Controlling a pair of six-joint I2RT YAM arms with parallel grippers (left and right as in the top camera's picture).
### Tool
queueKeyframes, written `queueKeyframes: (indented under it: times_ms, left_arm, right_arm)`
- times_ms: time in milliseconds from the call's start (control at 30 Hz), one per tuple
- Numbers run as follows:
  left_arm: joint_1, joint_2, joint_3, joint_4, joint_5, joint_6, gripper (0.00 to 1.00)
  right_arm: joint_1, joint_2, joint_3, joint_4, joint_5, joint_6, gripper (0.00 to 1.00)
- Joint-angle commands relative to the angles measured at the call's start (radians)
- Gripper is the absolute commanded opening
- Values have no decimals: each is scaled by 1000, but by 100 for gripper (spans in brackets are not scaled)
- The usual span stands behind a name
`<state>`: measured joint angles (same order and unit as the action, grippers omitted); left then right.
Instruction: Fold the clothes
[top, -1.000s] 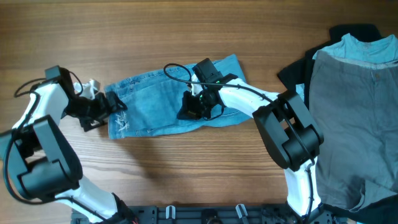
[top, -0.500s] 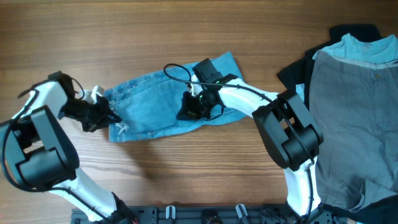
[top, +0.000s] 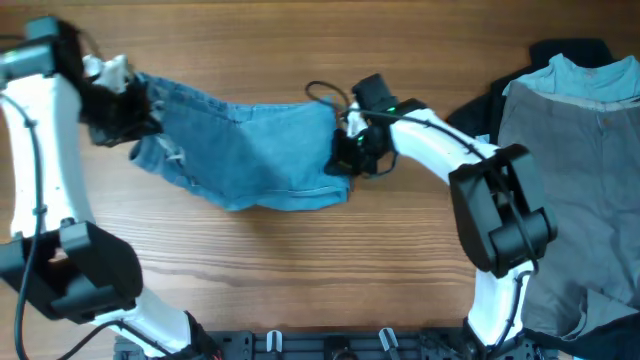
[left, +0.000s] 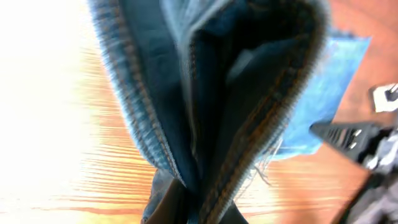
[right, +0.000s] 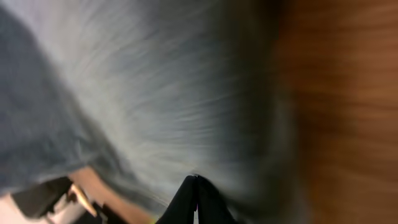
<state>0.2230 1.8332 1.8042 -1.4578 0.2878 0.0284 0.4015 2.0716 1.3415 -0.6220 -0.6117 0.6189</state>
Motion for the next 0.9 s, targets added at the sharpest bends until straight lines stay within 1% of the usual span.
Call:
queueKeyframes:
  times_ms: [0,100,167,367,467,567,633,700,767,867]
  left_arm:
    - [-166,9,8,32,-121,-108,4]
    - [-267,23,1,84,-149,-160,4]
    - [-341,45,-5,117,-184,-217,4]
    - [-509,157,-5,186,-181,-348,4]
    - [-573,198,-5,216,-180,-378,4]
    - [-627,226,-5,241,-201,-378,4]
    - [-638,227,-5,237,-225,-378,4]
    - [-630,213,-5,223,-238,-378,4]
    - [-617,192,-3,199,-238,-377,4]
    - [-606,132,1,176,-233,-377,4]
  right_arm:
    - [-19,-14,-12,-3,63,-44,5]
    - [-13,-14,-12,-3,74,-42,5]
    - [-9,-13,-12,-15,111,-26,5]
    - [-9,-5,-13,-26,153,-6,5]
    - [-9,0,-13,-32,153,-7,5]
    - [-9,0,-13,-44,152,-18,5]
    - [-18,-7,-13,-76,152,-26,5]
    - [-36,-36,-13,-101,151,-72,5]
    - [-61,-90,-13,-121,152,-103,5]
    - [-101,-175,-13,-130,152,-110,6]
